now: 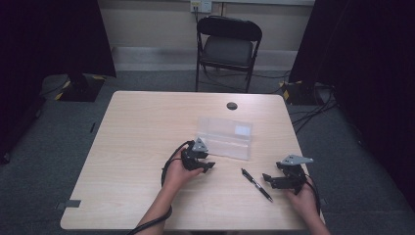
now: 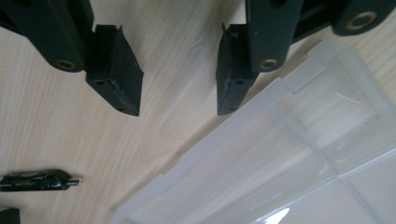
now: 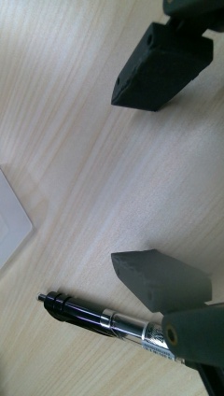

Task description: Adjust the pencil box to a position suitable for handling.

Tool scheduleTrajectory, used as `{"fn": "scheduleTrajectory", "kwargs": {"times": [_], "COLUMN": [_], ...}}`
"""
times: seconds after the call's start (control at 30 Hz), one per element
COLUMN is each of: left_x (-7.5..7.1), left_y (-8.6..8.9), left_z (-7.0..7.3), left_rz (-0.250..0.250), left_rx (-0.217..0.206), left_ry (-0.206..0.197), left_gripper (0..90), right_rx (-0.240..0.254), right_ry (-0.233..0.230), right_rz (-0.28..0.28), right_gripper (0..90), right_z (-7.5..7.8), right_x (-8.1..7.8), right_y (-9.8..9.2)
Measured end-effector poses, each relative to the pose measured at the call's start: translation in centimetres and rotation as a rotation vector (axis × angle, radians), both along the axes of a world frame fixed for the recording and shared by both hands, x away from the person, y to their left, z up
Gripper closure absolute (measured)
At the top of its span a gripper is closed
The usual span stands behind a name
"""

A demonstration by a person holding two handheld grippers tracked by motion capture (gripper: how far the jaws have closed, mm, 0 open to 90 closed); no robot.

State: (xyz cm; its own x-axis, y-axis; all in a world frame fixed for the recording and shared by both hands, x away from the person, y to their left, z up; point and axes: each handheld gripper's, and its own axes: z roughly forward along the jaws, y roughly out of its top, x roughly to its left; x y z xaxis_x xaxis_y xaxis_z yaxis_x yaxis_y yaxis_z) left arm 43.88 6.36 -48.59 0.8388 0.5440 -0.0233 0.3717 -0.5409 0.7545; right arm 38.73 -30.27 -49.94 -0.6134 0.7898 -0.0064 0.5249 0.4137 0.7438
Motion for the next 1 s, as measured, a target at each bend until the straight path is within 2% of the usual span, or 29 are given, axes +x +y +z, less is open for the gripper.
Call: {"fn": "scheduleTrajectory", "kwargs": {"times": [0.1,0.13,0.17,0.23,0.3,0.43,0.47,0.6,0.7,0.73,0.8,0.83,0.87,0.9,0.93,1.0], "left_x": [0.1,0.2,0.2,0.5,0.8,1.4,1.6,2.4,2.9,3.0,3.1,3.0,3.0,2.9,2.8,2.8], "left_y": [0.2,0.1,0.0,-0.2,-0.2,0.0,0.1,0.4,0.3,0.3,0.4,0.4,0.4,0.6,0.6,0.7], "left_z": [0.4,0.5,0.4,0.3,0.4,0.9,1.0,1.4,1.2,0.9,0.8,0.6,0.6,0.5,0.4,0.4], "left_rz": [-0.005,-0.002,-0.004,-0.006,0.006,0.022,0.028,0.042,0.038,0.053,0.045,0.05,0.05,0.043,0.038,0.037], "left_rx": [0.001,0.018,0.001,0.002,-0.004,0.013,-0.01,0.013,0.025,0.03,0.024,0.04,0.04,0.052,0.039,0.047], "left_ry": [0.002,0.001,-0.005,-0.021,-0.027,-0.042,-0.05,-0.067,-0.042,-0.027,-0.02,-0.007,-0.007,-0.005,-0.012,-0.017], "left_gripper": [46.7,44.3,42.3,40.0,37.4,34.1,33.5,30.3,30.1,30.4,32.9,34.9,38.7,39.4,40.5,42.5], "right_rx": [0.0,0.0,0.0,0.0,0.0,0.0,0.0,0.0,0.0,0.0,0.0,0.0,0.0,0.0,0.0,0.0], "right_ry": [0.0,0.0,0.0,0.0,0.0,0.0,0.0,0.0,0.0,0.0,0.0,0.0,0.0,0.0,0.0,0.0], "right_rz": [0.0,0.0,0.0,0.0,0.0,0.0,0.0,0.0,0.0,0.0,0.0,0.0,0.0,0.0,0.0,0.0], "right_gripper": [19.4,19.4,19.4,19.4,19.4,19.4,19.4,19.4,19.4,19.4,19.4,19.4,19.4,19.4,19.4,19.4], "right_z": [0.0,0.0,0.0,0.0,0.0,0.0,0.0,0.0,0.0,0.0,0.0,0.0,0.0,0.0,0.0,0.0], "right_x": [0.0,0.0,0.0,0.0,0.0,0.0,0.0,0.0,0.0,0.0,0.0,0.0,0.0,0.0,0.0,0.0], "right_y": [0.0,0.0,0.0,0.0,0.0,0.0,0.0,0.0,0.0,0.0,0.0,0.0,0.0,0.0,0.0,0.0]}}
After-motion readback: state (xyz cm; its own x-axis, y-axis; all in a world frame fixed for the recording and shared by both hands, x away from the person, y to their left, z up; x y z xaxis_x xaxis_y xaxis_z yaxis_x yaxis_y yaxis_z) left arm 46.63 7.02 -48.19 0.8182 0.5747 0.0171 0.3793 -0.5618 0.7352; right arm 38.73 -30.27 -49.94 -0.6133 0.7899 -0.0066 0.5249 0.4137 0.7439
